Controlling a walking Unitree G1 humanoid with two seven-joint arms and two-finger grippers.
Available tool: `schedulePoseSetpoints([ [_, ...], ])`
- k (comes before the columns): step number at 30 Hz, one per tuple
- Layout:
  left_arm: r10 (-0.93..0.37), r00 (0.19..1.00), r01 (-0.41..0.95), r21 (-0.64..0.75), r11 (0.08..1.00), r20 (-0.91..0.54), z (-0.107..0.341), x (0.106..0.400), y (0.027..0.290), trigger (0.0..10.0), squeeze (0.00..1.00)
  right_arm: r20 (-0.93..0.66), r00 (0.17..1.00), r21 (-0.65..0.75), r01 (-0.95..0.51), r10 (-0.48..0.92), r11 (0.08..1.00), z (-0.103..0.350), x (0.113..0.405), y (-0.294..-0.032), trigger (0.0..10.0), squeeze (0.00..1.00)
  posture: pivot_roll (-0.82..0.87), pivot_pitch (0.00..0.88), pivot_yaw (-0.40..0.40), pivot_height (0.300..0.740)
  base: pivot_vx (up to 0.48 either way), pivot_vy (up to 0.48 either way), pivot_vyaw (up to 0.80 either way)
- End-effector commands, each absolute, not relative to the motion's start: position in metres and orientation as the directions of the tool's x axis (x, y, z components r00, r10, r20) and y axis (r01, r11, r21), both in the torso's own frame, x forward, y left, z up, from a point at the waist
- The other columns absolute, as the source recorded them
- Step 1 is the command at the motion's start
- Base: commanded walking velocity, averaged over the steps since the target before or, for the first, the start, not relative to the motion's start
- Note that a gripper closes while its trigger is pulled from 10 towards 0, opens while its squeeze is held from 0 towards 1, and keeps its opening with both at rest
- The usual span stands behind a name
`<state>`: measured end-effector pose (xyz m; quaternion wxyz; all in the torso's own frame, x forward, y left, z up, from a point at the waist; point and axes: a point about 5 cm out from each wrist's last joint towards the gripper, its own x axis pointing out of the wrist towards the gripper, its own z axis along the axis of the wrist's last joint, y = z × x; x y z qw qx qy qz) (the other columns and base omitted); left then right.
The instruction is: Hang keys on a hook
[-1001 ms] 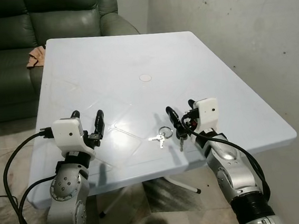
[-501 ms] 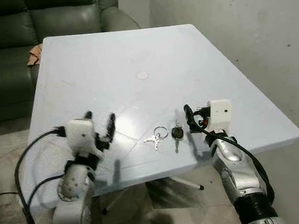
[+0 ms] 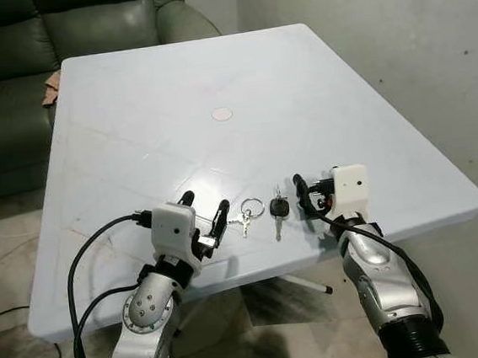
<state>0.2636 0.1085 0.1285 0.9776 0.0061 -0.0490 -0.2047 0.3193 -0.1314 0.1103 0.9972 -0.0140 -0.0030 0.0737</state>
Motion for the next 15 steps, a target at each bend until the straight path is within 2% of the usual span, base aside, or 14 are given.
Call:
schedulePoseSetpoints([
  [1,-0.418,0.905,0.416,0.036,0.909,0.079,0.128,0.264,0.107,10.0,0.00,0.011,0.976,-0.029,-0.216,0.217,0.976,0.114,0.315,-0.125,10.0,0.00,-0.12,0.129,0.022,0.740,0.000,0.000,0.00],
  [10,-0.437,0.897,0.435,0.037,0.900,0.069,0.127,0.263,0.105,10.0,0.00,0.014,0.964,-0.039,-0.264,0.265,0.964,0.115,0.313,-0.121,10.0,0.00,-0.12,0.133,0.025,0.740,0.000,0.000,0.00],
  [13,-0.462,0.885,0.460,0.035,0.887,0.064,0.124,0.253,0.096,10.0,0.00,0.020,0.937,-0.039,-0.347,0.348,0.937,0.120,0.314,-0.120,10.0,0.00,-0.11,0.142,0.010,0.740,0.000,0.000,0.00],
  [15,-0.461,0.885,0.460,0.032,0.887,0.063,0.124,0.252,0.095,10.0,0.00,0.019,0.936,-0.038,-0.351,0.352,0.936,0.121,0.314,-0.119,10.0,0.00,-0.10,0.142,0.005,0.740,0.000,0.000,0.00],
])
